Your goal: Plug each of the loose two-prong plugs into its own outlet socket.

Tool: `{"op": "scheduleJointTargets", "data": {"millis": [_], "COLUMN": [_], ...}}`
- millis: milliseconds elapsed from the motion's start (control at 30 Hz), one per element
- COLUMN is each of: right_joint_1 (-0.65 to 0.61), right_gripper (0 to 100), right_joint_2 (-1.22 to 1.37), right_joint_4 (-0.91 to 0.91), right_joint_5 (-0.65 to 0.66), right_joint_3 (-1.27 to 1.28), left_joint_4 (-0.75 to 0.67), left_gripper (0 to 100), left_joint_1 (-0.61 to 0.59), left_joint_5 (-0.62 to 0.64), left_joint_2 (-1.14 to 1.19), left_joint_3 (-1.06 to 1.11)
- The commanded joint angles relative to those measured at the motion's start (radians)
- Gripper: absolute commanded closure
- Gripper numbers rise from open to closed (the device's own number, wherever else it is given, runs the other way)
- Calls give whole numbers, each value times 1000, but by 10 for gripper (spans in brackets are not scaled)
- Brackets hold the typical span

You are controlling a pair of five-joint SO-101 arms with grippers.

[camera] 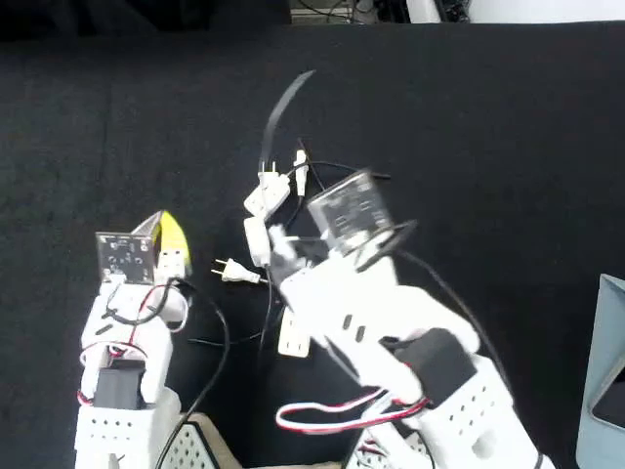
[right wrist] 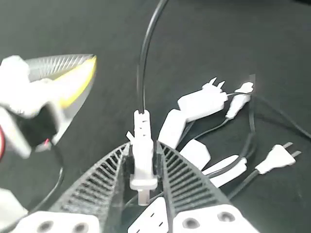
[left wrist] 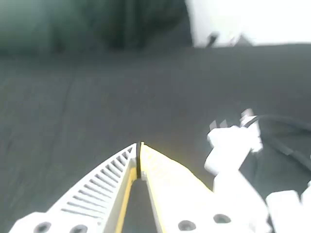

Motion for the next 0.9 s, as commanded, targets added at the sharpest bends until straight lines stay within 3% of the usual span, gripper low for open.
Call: {"op": "scheduleJointTargets", "data": {"millis": [0, 333, 667, 867], "right_joint_1": [-64, -129, -135, -140], "right_gripper": [986, 986, 986, 986], "right_joint_2": [-13, -12, -7, -7], "right_joint_4": [-43, -48, -54, -52], "right_joint_5": [55, 103, 103, 103], "right_joint_3": [41, 67, 117, 114], "left_joint_4": [-115, -133, -133, 23], "left_gripper": [971, 970, 970, 970], "left_joint_1": [73, 223, 243, 429], "left_joint_5": [3, -3, -5, -118], "left_joint_2": [-9, -9, -9, -9], "left_joint_3": [-16, -44, -147, -206]}}
